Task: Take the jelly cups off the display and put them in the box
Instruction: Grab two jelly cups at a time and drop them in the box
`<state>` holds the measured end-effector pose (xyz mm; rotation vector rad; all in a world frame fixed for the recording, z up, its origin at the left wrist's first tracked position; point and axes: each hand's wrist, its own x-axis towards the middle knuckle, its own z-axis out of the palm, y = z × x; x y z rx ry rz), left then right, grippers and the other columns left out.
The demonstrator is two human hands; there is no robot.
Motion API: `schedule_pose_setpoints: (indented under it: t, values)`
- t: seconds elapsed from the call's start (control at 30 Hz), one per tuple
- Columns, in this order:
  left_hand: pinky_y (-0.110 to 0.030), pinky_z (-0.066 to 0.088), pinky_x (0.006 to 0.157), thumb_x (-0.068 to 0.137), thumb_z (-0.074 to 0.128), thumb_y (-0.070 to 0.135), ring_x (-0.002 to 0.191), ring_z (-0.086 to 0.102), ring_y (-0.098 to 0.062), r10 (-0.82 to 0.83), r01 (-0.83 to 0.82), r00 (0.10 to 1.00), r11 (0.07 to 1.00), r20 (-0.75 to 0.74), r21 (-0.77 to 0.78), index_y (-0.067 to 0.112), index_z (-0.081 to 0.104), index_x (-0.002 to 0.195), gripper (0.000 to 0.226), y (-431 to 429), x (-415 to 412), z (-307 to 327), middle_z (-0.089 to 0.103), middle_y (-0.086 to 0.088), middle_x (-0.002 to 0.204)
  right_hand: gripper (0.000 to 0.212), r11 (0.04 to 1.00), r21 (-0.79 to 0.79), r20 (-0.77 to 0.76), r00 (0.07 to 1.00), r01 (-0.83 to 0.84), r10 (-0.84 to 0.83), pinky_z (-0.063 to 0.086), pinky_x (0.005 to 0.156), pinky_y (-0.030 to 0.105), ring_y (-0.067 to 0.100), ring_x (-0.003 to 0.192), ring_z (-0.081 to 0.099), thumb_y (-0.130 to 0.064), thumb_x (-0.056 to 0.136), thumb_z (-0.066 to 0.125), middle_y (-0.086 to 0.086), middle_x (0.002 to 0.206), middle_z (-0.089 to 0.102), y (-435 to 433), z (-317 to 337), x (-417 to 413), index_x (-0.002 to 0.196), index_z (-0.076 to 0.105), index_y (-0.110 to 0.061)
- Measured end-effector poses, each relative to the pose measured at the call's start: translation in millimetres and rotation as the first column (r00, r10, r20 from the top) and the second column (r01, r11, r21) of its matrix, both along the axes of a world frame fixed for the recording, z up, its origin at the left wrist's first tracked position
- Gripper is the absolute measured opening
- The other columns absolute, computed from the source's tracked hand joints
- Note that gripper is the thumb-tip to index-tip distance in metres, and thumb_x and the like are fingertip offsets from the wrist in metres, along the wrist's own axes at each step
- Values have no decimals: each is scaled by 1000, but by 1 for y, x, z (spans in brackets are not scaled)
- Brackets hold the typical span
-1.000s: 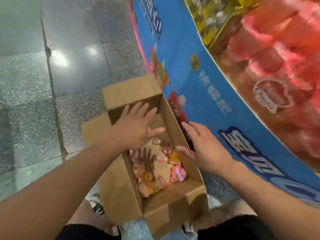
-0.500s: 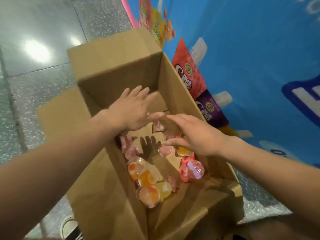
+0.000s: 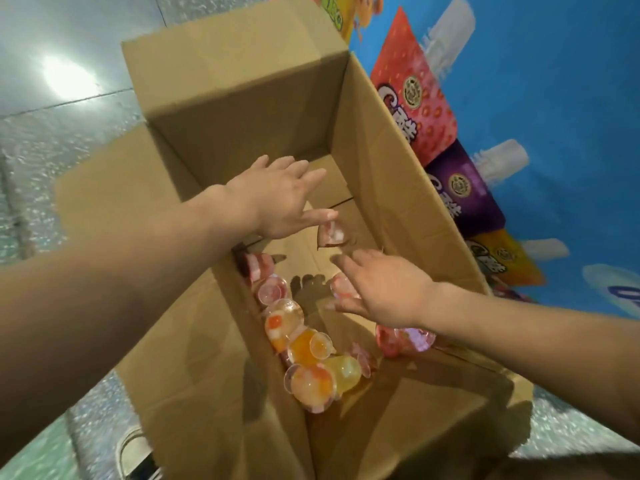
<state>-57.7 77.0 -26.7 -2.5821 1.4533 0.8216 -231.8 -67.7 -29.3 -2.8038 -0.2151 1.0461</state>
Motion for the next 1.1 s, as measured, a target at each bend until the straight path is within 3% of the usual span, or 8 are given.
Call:
schedule_pose_setpoints:
  t: [0.1, 0.2, 0.33, 0.67, 0.87, 1.0, 1.1]
  values:
    - [-52, 15, 122, 94, 22, 73, 151, 20, -29, 32, -32, 999, 999, -11, 13, 24, 11, 159, 82, -3, 3, -6, 23, -8, 164, 77, 997, -9, -164, 984, 74, -75, 53, 84, 39, 30, 111, 62, -74, 92, 39, 10, 124, 63, 16, -21, -11, 140, 44, -15]
    - [-53, 19, 121, 95, 23, 72, 149, 24, -31, 17, -16, 1000, 1000, -12, 3, 22, 14, 159, 82, -9, 0, -7, 28, -10, 162, 74, 987, 28, -330, 934, 158, -140, 53, 87, 38, 30, 108, 62, -71, 93, 44, 12, 116, 66, 33, -37, -17, 138, 48, -12]
    - [-52, 20, 120, 95, 23, 71, 149, 26, -32, -16, 16, 1000, 1000, -17, -4, 23, 14, 159, 80, -14, -6, -5, 28, -11, 162, 56, 967, 66, -458, 869, 244, -188, 41, 85, 31, 31, 120, 55, -54, 100, 51, 11, 132, 59, 50, -47, -24, 142, 46, -17]
    - [-52, 32, 115, 93, 24, 73, 140, 41, -33, 18, -18, 1000, 1000, -4, -18, 21, 15, 158, 84, -6, -6, 0, 39, -11, 156, 57, 891, 70, -425, 822, 448, -380, 48, 86, 34, 27, 109, 61, -57, 90, 65, 8, 120, 65, 58, -73, -44, 129, 56, -16]
    - [-52, 33, 116, 92, 23, 75, 143, 39, -31, 30, -30, 1000, 999, -6, -23, 22, 12, 159, 86, 1, -3, 4, 36, -9, 158, 47, 887, 34, -359, 834, 461, -420, 51, 81, 34, 29, 102, 65, -47, 95, 62, 11, 113, 69, 63, -79, -45, 125, 62, -11]
    - [-49, 39, 111, 92, 25, 76, 140, 42, -31, 72, -72, 997, 997, -30, -18, 23, 11, 159, 87, 8, 4, 6, 38, -8, 157, 45, 826, 13, -355, 775, 563, -522, 57, 84, 34, 28, 102, 66, -40, 95, 65, 12, 113, 69, 42, -72, -36, 123, 64, -6]
    - [-48, 44, 107, 90, 27, 77, 135, 47, -31, 106, -107, 993, 994, -52, -24, 22, 15, 158, 88, 13, 9, 5, 45, -10, 152, 42, 716, 107, -349, 700, 690, -623, 52, 68, 25, 19, 90, 66, -39, 93, 70, 6, 97, 70, 18, -58, -26, 122, 65, -9]
